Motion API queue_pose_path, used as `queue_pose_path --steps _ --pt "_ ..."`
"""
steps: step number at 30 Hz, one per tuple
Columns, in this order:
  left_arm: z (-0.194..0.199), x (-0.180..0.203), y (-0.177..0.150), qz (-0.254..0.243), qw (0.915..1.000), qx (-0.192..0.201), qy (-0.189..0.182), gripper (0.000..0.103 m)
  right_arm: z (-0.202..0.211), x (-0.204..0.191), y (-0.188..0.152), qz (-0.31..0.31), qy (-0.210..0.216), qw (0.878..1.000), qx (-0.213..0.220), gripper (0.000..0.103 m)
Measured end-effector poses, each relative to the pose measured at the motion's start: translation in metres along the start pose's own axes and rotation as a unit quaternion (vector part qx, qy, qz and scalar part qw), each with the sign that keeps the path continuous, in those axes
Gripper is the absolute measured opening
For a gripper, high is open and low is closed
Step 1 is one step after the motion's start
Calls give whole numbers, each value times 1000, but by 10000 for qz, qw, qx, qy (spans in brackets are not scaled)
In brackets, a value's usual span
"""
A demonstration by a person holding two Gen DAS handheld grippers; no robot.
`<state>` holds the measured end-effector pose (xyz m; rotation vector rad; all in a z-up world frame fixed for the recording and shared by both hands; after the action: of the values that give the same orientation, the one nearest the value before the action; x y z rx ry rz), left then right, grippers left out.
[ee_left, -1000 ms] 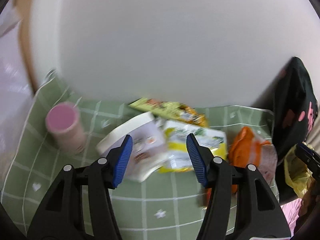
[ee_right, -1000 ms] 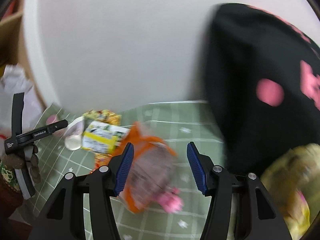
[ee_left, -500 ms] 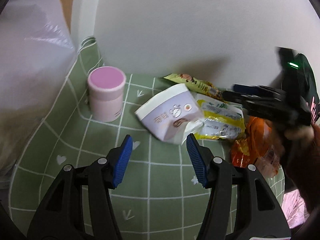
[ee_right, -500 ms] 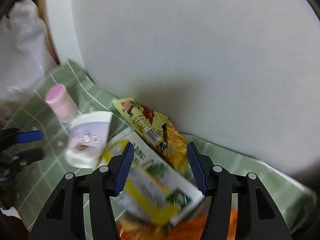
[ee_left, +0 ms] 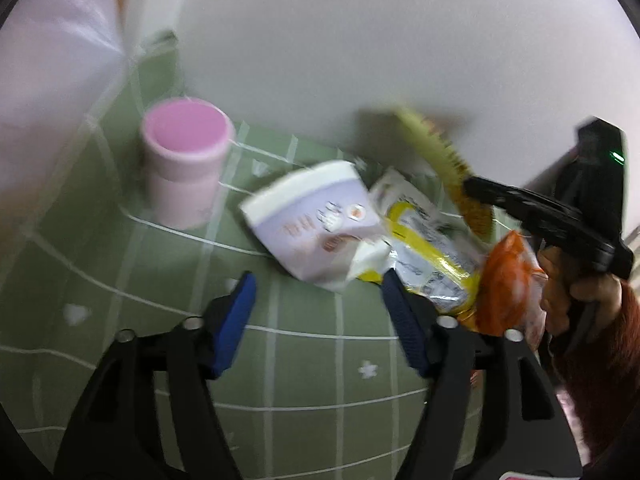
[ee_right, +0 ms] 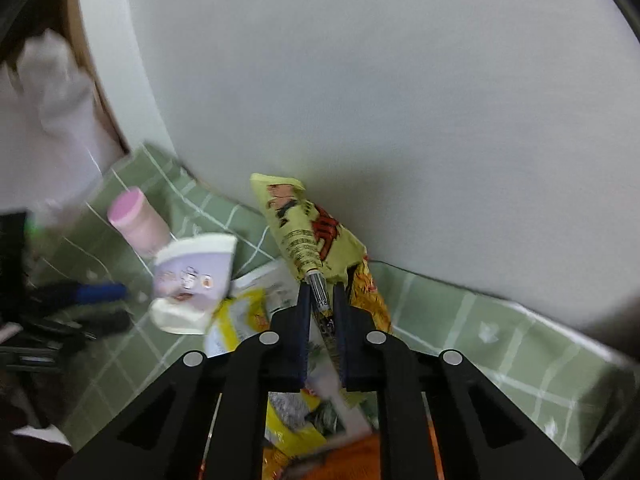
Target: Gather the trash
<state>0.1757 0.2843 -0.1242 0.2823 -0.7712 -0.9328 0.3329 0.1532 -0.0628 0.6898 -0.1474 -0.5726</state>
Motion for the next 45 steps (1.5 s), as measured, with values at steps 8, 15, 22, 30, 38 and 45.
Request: queue_pose_path --steps 8,15,22,30,38,45 --pt "-14 15 10 103 9999 94 101 65 77 36 -27 -876 -284 9945 490 9" --pt "-11 28 23 -162 9994 281 79 65 113 55 -74 -1461 -525 9865 514 9" --pt "-18 63 17 -627 9978 69 -226 65 102 58 -126 -1588 -736 9845 137 9" --pt "-21 104 -10 -1398 9890 -256 -407 65 106 45 -133 -1236 -627 9899 291 38" --pt "-14 102 -15 -1457 9883 -279 -351 65 135 56 -131 -1223 -1292 9787 1024 50" --pt "-11 94 -16 -1412 9891 -280 -314 65 149 71 -146 -1497 -1185 9760 1044 52"
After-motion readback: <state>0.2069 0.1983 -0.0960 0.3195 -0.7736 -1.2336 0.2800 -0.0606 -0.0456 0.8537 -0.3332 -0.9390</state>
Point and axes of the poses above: each gripper's, at about its wrist camera, not at the fingertips, and z roughly against the way its jaws point, x to its right, y to its top, the point moved 4 cm from there along -z, roughly the way its jaws point, and after that the axes turned 2 degrees about x, right-handed, at the moved point
